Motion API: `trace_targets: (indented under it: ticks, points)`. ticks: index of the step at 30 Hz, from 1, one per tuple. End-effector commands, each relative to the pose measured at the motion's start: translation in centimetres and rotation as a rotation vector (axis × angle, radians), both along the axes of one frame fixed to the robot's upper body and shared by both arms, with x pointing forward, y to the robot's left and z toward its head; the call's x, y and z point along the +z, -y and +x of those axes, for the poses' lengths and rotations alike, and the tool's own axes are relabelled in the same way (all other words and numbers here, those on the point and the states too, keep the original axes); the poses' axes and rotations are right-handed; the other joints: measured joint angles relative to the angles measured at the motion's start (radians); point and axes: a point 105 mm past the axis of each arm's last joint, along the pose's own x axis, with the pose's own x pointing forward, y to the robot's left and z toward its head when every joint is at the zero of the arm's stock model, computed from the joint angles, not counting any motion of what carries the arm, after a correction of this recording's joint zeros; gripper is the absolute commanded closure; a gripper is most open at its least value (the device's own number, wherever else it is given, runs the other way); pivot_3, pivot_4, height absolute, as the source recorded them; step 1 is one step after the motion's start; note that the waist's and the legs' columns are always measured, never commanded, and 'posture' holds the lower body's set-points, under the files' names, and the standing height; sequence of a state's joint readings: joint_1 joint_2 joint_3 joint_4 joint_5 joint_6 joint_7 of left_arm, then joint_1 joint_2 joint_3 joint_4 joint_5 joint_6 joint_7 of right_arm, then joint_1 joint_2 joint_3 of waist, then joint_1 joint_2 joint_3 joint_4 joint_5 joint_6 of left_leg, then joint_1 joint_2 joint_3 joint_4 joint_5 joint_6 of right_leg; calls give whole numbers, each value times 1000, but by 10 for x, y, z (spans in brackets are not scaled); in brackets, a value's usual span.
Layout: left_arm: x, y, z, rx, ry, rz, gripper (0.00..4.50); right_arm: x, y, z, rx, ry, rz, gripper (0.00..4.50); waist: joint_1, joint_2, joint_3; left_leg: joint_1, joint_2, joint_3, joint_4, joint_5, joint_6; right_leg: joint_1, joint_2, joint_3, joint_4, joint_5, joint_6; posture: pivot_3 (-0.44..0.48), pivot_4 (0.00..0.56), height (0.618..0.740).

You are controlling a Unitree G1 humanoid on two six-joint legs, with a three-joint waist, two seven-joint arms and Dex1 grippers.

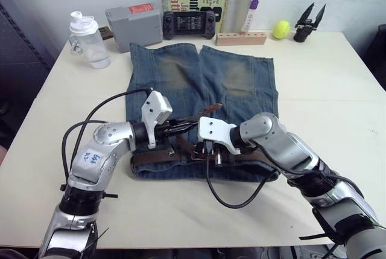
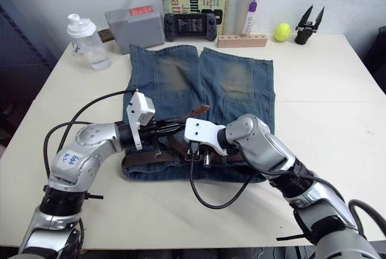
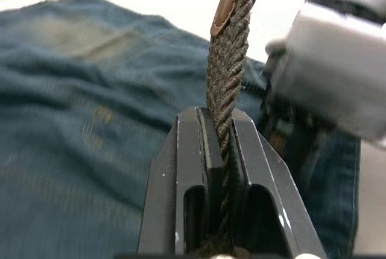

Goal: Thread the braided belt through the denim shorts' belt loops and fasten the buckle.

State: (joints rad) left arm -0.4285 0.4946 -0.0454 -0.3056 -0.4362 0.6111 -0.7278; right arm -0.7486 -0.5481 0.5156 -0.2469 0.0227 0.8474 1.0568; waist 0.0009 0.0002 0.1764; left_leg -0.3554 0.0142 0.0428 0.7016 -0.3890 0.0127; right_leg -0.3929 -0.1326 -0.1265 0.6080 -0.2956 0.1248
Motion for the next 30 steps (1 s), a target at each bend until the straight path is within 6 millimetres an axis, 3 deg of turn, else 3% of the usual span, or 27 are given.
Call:
trace_targets:
  ticks: [1, 13, 30]
  points:
    - [13, -2, -7, 15, 50, -25, 4500, 6, 5, -5, -22, -22, 25, 4477, 3, 0, 0, 0, 0, -1, 0, 0, 0, 0, -1, 0, 0, 0, 0, 0, 150, 731]
    - [12, -1, -9, 36, 49, -34, 4500, 30, 5, -12, -10, -48, 113, 4477, -2, 0, 0, -1, 0, -1, 0, 0, 0, 0, 0, -1, 0, 0, 0, 0, 150, 731]
    - [15, 0, -9, 43, 55, -41, 4500, 0, 0, -7, -18, -79, 48, 4477, -3, 0, 0, -1, 0, -1, 0, 0, 0, 0, 0, -1, -1, 0, 0, 0, 150, 731]
